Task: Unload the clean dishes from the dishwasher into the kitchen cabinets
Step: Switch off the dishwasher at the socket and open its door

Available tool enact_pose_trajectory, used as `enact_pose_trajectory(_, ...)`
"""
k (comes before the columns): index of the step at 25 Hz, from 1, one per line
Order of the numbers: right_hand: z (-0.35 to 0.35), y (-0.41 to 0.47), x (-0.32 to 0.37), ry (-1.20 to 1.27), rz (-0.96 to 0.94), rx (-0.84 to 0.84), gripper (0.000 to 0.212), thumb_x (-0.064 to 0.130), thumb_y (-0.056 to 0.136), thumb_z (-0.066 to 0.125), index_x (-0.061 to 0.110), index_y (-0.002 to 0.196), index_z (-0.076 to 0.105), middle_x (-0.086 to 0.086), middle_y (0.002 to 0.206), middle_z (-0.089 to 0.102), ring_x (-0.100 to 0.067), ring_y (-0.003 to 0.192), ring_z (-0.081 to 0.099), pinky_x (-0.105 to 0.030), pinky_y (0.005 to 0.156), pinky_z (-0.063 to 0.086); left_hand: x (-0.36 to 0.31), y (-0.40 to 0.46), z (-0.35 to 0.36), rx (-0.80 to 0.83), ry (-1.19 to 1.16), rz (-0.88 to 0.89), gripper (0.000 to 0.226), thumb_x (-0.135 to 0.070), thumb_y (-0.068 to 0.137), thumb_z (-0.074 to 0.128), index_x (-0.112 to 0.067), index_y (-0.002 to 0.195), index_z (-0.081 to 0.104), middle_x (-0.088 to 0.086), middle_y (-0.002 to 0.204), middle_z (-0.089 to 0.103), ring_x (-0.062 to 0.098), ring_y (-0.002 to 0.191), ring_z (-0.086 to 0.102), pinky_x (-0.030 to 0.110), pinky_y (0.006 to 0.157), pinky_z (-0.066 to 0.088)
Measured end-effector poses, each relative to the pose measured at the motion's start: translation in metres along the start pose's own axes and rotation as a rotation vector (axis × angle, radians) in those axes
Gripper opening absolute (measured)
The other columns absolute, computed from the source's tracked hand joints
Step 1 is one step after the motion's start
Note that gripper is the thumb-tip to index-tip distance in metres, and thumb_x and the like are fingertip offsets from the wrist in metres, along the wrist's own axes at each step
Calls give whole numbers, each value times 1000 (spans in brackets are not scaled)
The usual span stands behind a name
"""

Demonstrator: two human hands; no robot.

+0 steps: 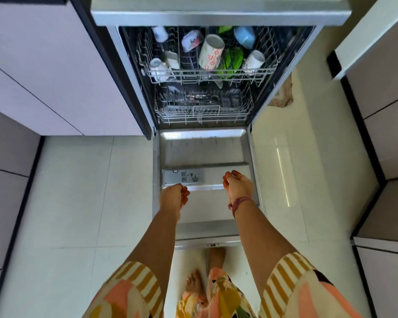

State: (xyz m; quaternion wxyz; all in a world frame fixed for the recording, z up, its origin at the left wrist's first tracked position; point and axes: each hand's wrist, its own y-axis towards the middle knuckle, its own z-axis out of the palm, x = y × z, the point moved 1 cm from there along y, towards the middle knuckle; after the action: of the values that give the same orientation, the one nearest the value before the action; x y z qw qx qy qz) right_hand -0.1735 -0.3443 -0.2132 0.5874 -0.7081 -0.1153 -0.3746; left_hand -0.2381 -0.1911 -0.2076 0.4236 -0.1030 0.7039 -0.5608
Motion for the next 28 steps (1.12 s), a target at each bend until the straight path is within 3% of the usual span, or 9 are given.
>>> enact_pose_trajectory(2,16,16,24,-148,-112,24,29,9,89,63,3,117,62,-5,83,66,-16,73,61,-31,78,56,-27,7,19,7,48,81,14,-8,95,52,-9,84,60,10,84,65,19,79,63,34,86,52)
enact_pose_trajectory(7,55,44,101,-815,-509,118,39,27,100,45,8,133,51,-11,128,58,-23,110,58,-25,85,46,-101,27,83,-41,343,379,13,-12,93,51,-15,86,62,5,85,66,21,80,63,30,76,54)
enact_pose_trajectory(11,88,83,151,-1234,-771,281,50,27,101,39,10,147,30,-12,154,28,-29,138,34,-38,112,33,-161,43,138,-109,784,699,21,-13,94,48,-3,104,64,11,89,63,14,60,54,5,43,38)
enact_pose_trajectory(14,118,114,186,-1401,-904,301,52,24,102,35,11,151,20,-9,159,15,-27,147,13,-37,119,19,-196,67,177,-77,1029,881,41,-20,94,53,-4,131,49,18,135,49,30,112,56,29,92,49)
enact_pose_trajectory(16,139,133,204,-1447,-945,297,53,23,103,32,11,151,14,-8,160,9,-26,148,6,-39,121,14,-216,84,195,-75,1329,1014,56,-25,96,51,-5,145,31,17,153,27,34,141,27,46,114,28)
enact_pose_trajectory(19,167,156,220,-1507,-930,315,57,17,102,32,11,152,6,-6,161,2,-26,148,-1,-43,121,13,-243,109,211,-65,1722,1080,66,-33,101,37,-5,151,6,14,160,0,31,147,-1,49,118,6)
enact_pose_trajectory(22,182,175,226,-1610,-925,316,62,9,99,34,11,152,3,-5,161,-2,-23,148,-3,-45,120,9,-261,132,217,-91,1815,1006,63,-31,102,29,-4,151,0,15,160,-3,30,147,-4,49,118,4)
enact_pose_trajectory(25,186,187,225,-1637,-1025,268,58,6,98,35,11,152,13,-6,160,11,-24,148,5,-46,120,8,-272,143,223,-116,1800,1034,55,-26,103,30,-2,150,16,18,156,22,32,146,14,47,119,11)
enact_pose_trajectory(28,187,187,226,-1513,-1076,217,49,1,96,37,9,144,36,-8,151,36,-26,143,25,-42,117,25,-272,136,229,-169,1765,1064,42,-27,102,37,0,132,47,20,133,53,34,128,46,45,107,37)
